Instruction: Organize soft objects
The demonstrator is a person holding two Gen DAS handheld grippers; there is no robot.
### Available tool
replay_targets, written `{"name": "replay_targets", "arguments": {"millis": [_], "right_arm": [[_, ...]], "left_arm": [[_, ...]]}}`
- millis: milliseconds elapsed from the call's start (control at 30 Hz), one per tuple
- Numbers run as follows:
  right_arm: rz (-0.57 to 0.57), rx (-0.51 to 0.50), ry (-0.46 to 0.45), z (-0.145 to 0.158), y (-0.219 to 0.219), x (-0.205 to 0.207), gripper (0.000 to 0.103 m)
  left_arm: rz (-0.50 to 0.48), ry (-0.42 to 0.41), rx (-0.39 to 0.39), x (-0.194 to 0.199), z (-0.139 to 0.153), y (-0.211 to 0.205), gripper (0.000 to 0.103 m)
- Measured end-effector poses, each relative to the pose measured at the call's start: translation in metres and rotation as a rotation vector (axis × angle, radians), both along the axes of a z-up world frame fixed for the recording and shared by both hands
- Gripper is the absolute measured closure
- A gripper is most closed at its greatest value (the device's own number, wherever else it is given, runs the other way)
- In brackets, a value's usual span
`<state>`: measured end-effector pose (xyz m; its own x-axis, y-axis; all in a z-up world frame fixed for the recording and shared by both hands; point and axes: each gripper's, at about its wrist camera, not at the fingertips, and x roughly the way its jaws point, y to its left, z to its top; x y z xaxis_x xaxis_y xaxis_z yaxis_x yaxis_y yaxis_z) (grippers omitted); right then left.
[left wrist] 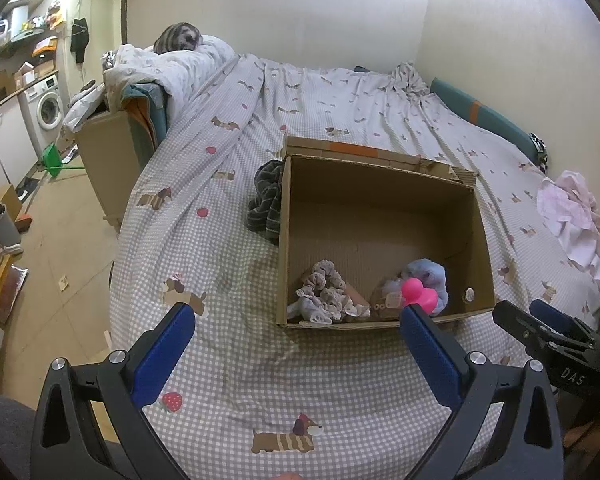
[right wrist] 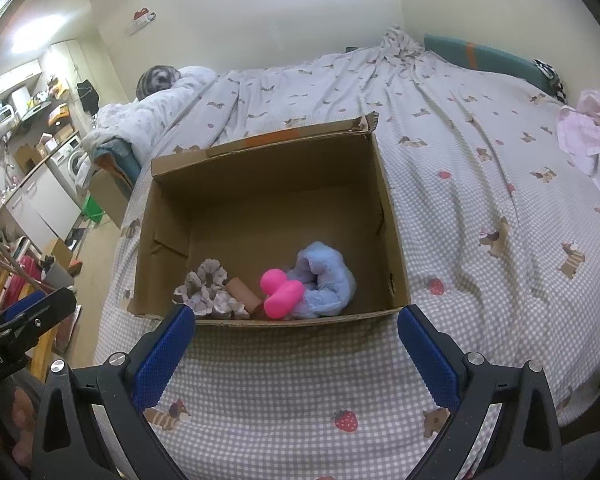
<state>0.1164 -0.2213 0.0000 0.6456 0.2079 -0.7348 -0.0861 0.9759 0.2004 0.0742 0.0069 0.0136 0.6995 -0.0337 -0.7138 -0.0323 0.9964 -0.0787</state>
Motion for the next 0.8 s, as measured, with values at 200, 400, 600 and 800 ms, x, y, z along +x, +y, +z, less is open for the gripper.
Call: {"name": "replay_targets", "arguments": {"millis": [200,400,600,800], "right_arm": [[0.0,0.0,0.002,-0.0003,0.0002,0.0001,0.0],[-0.001,0.002,-0.001,0.0,0.0,-0.0001,0.0],[0.001,0.001,0.0,-0.0001,0.0002,0.0001,0.0],[0.001,0.004,-0.001,0.0002,0.0004,-0.0004,0.0]], "left_arm": [[0.001,0.007,-0.001,0.001,-0.0022,-0.0013,0.001],[0.0,0.008,0.0,0.001,-0.0021,-0.0014,0.001],[-0.001,0.008,0.002,0.0012,-0.0031,-0.0016,0.001],[-0.003,0.01,0.002,0.0009,-0.0038,-0.0021,0.001]]}}
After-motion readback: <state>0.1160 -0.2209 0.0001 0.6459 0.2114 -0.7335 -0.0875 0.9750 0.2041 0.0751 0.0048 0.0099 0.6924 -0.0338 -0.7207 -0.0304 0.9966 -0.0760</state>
